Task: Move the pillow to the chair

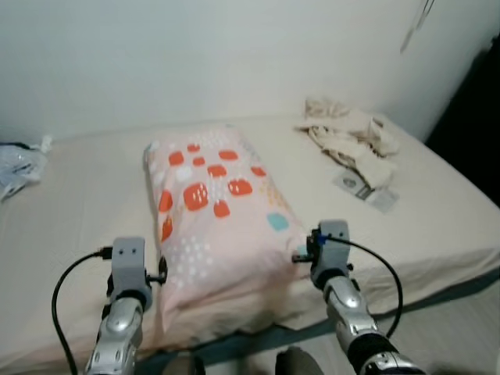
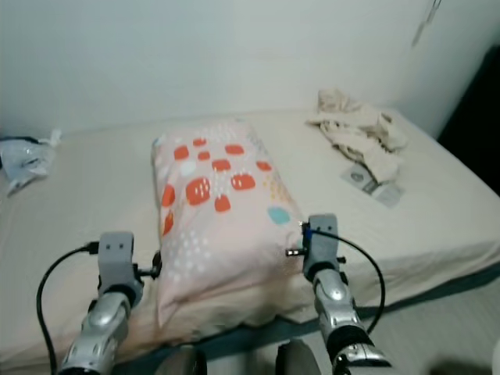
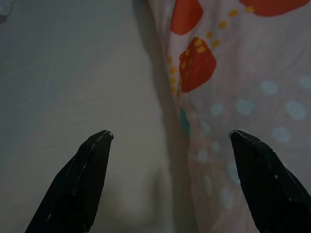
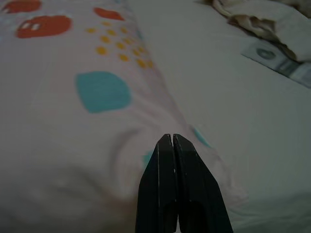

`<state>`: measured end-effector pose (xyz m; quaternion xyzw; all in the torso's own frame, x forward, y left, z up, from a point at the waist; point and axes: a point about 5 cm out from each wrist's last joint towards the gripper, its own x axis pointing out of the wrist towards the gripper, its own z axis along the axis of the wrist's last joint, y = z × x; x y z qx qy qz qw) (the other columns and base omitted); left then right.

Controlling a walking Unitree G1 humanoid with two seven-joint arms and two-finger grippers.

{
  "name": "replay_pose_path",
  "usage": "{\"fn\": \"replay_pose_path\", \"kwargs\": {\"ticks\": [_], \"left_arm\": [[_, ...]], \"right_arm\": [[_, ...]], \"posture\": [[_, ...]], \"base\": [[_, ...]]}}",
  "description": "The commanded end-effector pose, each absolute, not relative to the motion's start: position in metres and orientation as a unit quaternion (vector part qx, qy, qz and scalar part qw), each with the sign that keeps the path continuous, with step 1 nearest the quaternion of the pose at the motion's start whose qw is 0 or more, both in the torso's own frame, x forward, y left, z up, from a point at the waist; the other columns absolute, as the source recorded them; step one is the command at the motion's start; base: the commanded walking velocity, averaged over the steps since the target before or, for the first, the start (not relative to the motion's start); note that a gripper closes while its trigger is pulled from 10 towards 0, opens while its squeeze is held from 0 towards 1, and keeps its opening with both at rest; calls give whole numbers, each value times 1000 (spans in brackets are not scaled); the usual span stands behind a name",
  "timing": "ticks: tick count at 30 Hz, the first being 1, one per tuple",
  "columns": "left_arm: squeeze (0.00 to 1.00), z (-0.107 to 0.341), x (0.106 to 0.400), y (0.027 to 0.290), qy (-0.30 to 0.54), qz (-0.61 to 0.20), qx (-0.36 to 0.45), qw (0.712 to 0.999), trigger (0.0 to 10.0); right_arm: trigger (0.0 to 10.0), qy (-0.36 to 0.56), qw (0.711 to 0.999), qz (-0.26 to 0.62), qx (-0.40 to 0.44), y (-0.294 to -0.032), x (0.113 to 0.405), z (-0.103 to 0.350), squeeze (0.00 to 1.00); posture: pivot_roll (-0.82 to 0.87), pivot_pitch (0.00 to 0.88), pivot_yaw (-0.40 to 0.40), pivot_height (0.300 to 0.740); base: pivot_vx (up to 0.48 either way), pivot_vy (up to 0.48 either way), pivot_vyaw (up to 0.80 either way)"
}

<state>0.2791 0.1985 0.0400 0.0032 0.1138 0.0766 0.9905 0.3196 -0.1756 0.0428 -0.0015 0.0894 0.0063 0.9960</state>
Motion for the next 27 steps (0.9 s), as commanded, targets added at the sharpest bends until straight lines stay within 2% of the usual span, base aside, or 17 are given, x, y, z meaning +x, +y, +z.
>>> {"fn": "replay_pose_path", "kwargs": {"ticks": [1,5,13,17,27], "left_arm": [[0,36,279,203,128,78,7,989,10000],[0,37,279,204,127,77,9,989,10000],[0,37,279,208,129,77,12,989,10000],[0,38,280,210,135,62,-3,989,10000],[0,46,284,233,139,52,-36,988,10000]], "right_arm": [[10000,73,997,-1,22,-178,322,48,0],[10000,67,997,-17,18,-183,322,50,0],[10000,72,997,-23,13,-187,324,51,0],[10000,70,997,-8,22,-184,325,52,0],[10000,64,998,-4,17,-182,324,52,0]], "posture": [[52,74,5,626],[54,70,6,606],[67,69,8,606],[70,68,8,591],[73,71,14,566]], "base": [[0,0,0],[0,0,0],[0,0,0],[0,0,0],[0,0,0]]}}
